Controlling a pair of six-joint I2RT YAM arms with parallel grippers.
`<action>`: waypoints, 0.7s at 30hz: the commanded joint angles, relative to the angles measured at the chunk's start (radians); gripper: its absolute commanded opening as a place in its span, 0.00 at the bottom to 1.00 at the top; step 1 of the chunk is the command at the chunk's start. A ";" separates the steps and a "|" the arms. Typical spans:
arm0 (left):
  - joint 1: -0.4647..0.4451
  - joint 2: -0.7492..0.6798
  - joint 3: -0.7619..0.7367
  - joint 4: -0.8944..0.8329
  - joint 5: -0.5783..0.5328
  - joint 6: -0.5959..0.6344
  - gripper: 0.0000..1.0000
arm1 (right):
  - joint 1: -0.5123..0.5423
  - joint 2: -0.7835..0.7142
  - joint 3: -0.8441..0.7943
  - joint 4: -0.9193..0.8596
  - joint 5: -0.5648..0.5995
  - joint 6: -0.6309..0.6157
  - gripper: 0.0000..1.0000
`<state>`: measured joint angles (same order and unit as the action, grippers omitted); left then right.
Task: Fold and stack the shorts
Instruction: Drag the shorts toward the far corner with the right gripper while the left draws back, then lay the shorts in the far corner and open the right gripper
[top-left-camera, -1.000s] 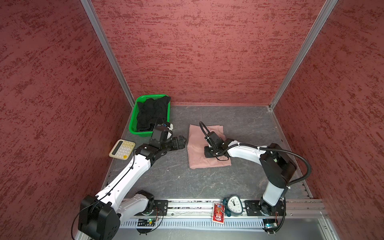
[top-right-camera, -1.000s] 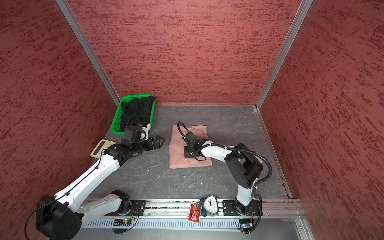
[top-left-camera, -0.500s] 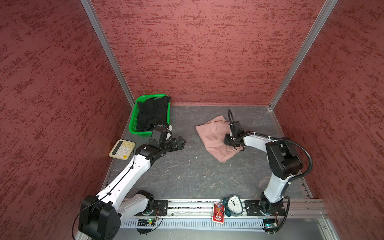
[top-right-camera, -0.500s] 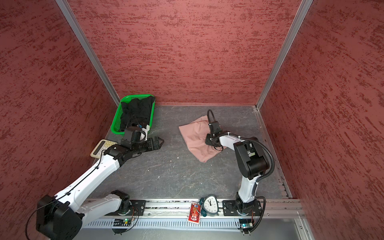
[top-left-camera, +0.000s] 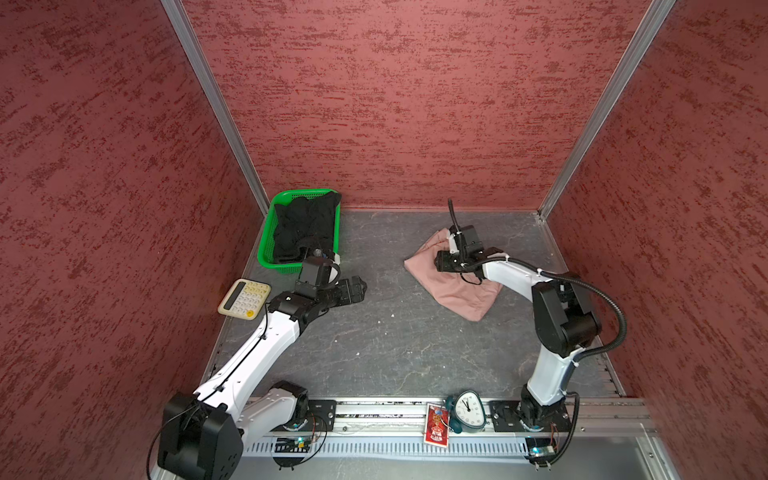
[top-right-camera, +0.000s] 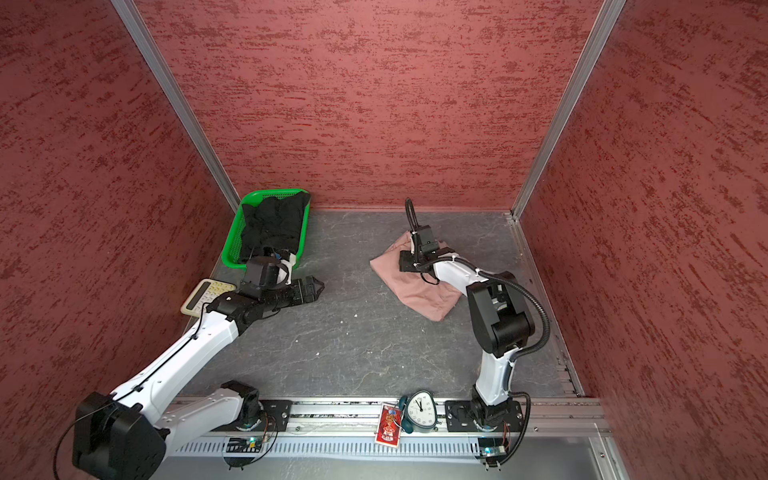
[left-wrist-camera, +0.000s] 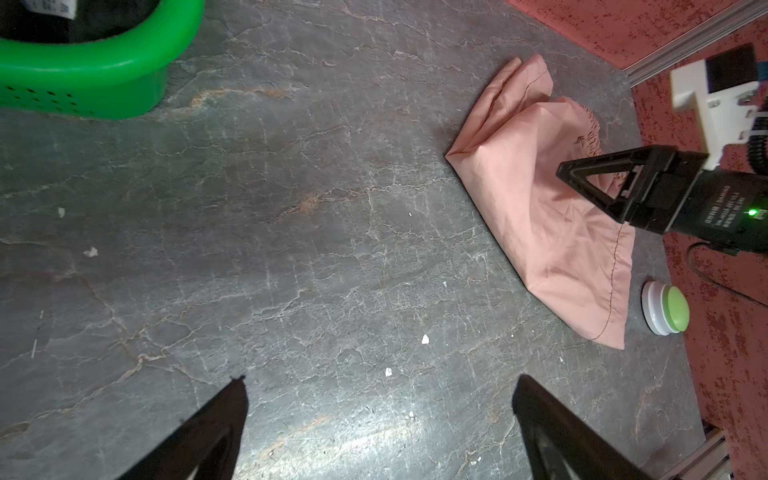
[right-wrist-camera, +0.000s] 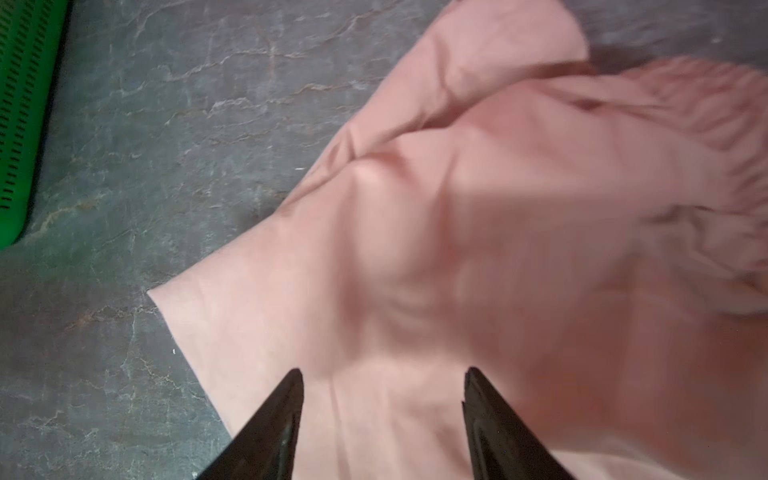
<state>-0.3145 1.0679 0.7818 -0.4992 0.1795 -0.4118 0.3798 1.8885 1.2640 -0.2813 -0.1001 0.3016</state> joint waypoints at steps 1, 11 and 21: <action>0.005 -0.020 -0.009 0.010 0.003 0.002 0.99 | 0.012 0.081 0.034 0.001 0.016 -0.015 0.63; 0.005 -0.028 -0.016 0.004 0.007 -0.010 0.99 | -0.077 0.250 0.199 -0.028 0.006 0.055 0.64; 0.014 -0.044 -0.025 -0.008 0.001 -0.007 0.99 | -0.337 0.383 0.410 -0.126 -0.030 -0.011 0.65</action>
<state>-0.3096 1.0378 0.7719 -0.5018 0.1810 -0.4145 0.0910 2.2246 1.6211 -0.3279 -0.1200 0.3233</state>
